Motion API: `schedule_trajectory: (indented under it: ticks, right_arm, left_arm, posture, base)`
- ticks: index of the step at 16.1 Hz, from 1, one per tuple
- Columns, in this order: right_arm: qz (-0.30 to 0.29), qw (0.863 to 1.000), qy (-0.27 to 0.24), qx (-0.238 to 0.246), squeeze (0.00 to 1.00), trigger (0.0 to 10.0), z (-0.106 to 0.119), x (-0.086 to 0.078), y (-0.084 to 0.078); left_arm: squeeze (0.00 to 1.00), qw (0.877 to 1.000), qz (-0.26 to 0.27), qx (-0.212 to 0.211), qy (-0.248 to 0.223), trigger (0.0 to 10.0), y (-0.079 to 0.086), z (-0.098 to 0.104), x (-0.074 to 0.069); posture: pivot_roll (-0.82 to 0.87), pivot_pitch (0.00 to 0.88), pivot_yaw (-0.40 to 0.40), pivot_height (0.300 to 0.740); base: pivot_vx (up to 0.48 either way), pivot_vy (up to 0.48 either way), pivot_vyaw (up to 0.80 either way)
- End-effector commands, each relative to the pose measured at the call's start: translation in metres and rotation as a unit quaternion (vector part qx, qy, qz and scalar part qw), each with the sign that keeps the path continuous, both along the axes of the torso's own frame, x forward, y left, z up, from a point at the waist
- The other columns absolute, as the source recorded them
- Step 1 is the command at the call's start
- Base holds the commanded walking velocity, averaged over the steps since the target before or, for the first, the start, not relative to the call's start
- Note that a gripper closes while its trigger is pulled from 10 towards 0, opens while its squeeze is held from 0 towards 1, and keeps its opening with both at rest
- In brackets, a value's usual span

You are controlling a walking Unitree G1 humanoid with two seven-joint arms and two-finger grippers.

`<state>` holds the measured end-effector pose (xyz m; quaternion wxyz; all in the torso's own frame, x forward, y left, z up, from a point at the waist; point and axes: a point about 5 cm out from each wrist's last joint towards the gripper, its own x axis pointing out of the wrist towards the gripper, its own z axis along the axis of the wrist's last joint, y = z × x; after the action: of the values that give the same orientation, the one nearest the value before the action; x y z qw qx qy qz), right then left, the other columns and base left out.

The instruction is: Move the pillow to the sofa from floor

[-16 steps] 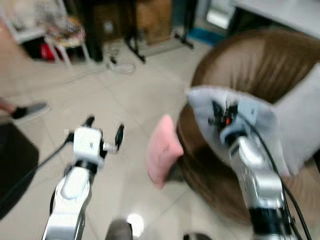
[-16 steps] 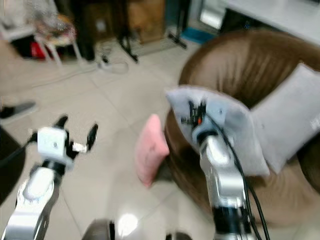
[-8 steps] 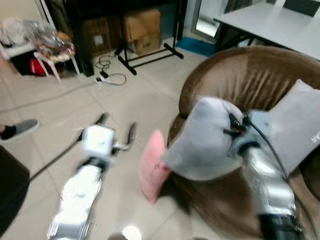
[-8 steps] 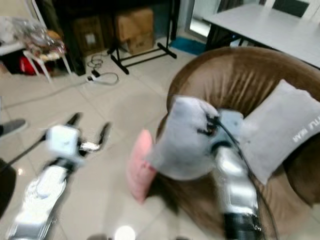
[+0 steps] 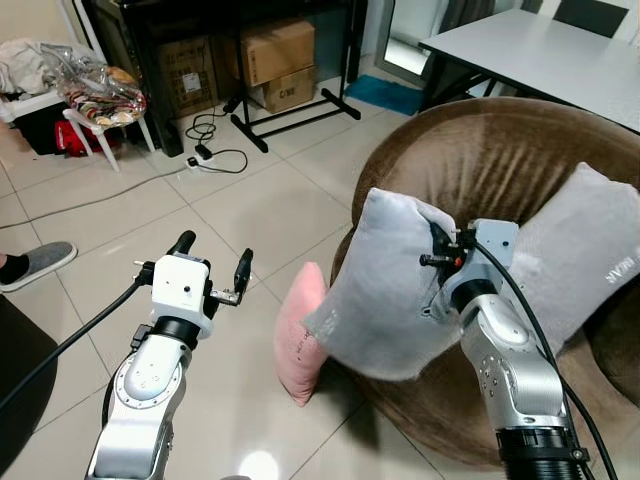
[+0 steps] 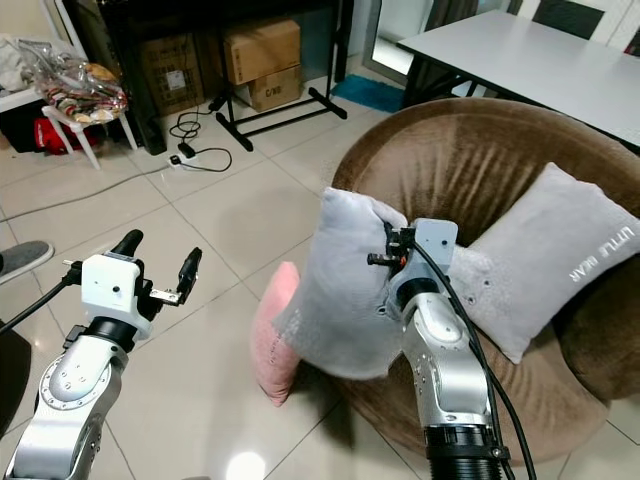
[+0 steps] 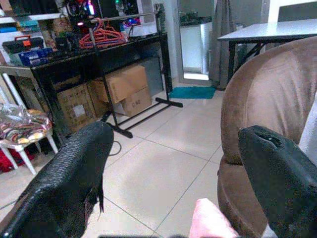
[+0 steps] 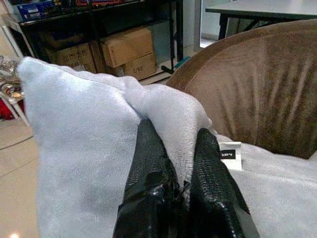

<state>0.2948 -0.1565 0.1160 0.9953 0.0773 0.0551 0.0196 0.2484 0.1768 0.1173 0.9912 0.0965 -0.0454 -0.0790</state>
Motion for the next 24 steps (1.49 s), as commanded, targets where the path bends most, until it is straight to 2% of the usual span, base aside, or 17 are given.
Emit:
schedule_trajectory:
  ticks: [1,6,8,14,24]
  right_arm:
    - [-0.004,1.0,-0.03,0.001,0.0,10.0,0.0126,0.0017,-0.0016]
    - [0.005,0.999,-0.035,0.0,0.0,10.0,0.0141,0.0016,0.001]
    - [-0.002,1.0,-0.021,0.003,0.0,10.0,0.0105,0.0012,-0.0004]
    - [-0.01,1.0,-0.023,0.001,0.0,10.0,0.0109,0.0025,-0.0039]
    - [-0.003,1.0,-0.024,-0.009,0.0,10.0,0.0103,0.0031,-0.0024]
  left_arm:
    - [0.0,1.0,-0.003,0.006,0.009,10.0,0.0005,-0.0028,-0.0008]
    - [0.0,1.0,-0.007,0.012,0.006,10.0,-0.0033,0.0,0.0019]
    - [0.0,1.0,-0.014,0.008,0.005,10.0,-0.0025,0.0005,0.0014]
    - [0.0,1.0,-0.015,0.014,0.005,10.0,-0.0004,0.0008,-0.0002]
    - [0.0,1.0,-0.018,0.015,0.005,10.0,0.0,0.0006,-0.0017]
  posture:
    - [-0.01,0.0,-0.024,0.74]
    - [-0.01,0.0,-0.019,0.74]
    - [-0.01,0.0,-0.021,0.74]
    - [0.0,0.0,-0.02,0.74]
    - [0.0,0.0,-0.023,0.74]
  base:
    - [0.0,0.0,0.0]
    - [0.0,0.0,0.0]
    - [0.141,0.0,-0.8]
    - [0.337,0.0,-0.73]
    - [0.328,0.0,0.0]
